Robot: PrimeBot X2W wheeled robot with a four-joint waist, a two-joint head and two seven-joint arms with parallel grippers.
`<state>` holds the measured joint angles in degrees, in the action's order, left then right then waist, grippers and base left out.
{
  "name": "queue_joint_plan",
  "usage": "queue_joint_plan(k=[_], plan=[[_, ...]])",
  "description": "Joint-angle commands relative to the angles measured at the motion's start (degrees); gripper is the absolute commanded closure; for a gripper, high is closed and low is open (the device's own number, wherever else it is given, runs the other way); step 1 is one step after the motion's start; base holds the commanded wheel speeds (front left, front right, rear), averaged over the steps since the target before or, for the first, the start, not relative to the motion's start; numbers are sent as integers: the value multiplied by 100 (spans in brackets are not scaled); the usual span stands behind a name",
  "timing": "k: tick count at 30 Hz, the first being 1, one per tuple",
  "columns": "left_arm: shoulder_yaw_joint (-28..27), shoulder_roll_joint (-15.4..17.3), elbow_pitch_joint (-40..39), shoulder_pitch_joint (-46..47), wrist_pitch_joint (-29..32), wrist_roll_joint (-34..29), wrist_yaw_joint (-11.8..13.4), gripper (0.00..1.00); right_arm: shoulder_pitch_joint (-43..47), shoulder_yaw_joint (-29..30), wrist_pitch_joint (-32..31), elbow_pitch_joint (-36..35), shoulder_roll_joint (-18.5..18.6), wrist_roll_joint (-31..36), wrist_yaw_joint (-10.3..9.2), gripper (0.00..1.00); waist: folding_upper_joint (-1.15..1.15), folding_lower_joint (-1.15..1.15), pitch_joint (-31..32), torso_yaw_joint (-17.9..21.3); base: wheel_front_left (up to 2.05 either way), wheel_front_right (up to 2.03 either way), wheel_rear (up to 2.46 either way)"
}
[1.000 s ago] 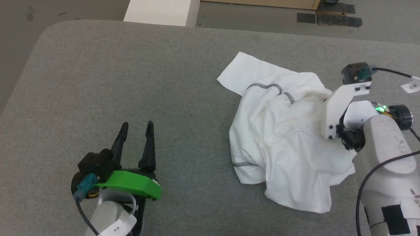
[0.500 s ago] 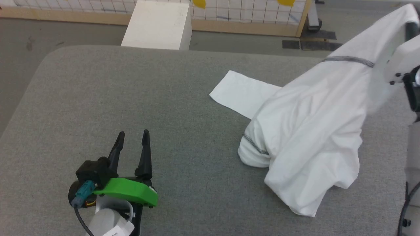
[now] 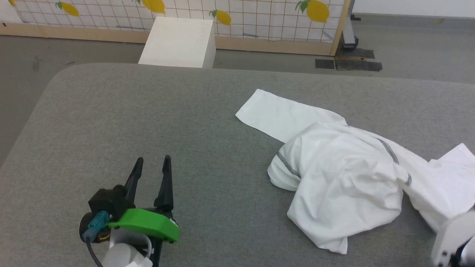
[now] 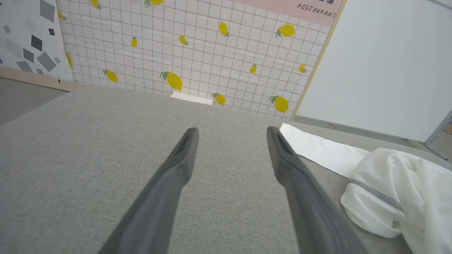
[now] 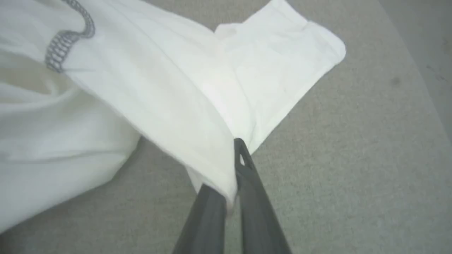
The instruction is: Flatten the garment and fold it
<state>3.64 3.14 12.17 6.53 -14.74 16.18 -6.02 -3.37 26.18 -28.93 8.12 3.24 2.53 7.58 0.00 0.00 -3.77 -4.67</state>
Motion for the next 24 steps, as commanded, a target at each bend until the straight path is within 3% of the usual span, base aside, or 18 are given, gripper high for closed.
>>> queue_joint_plan(k=[1, 3, 8, 11, 17, 21, 24], plan=[[-24, -21, 3, -95, -26, -27, -32, 0, 193, -70, -67, 24, -27, -156, -9, 100, 0, 0, -4, 63, 0, 0, 0], [-42, -21, 14, -110, -26, -33, -35, 0, 428, -227, -90, 119, -31, -536, -9, 0, 0, 0, 3, 134, 0, 0, 0], [-2, -22, 85, -118, -26, 20, -57, 0, 731, -700, 323, -78, -34, -1199, -9, 0, 0, 0, 72, 335, 0, 0, 0], [129, -23, 148, -89, -26, 117, -75, 0, 894, -1203, 613, -543, -34, -1445, -9, 0, 0, 0, 111, 495, 0, 0, 0], [702, -25, 243, 184, 256, 499, -68, 0, 903, -1778, 1599, -1604, -35, -1422, -9, 0, 0, 0, 22, 924, 0, 0, 0], [1274, -25, 413, 563, 664, 837, 2, 0, 783, -1989, 2110, -1704, -35, -1357, -9, 0, 0, 0, -130, 1179, 0, 0, 0], [1606, -25, 672, 899, 1052, 1144, 212, 0, 694, -2121, 2307, -1597, -35, -1327, -9, 0, 0, 0, -253, 1343, 0, 0, 0]])
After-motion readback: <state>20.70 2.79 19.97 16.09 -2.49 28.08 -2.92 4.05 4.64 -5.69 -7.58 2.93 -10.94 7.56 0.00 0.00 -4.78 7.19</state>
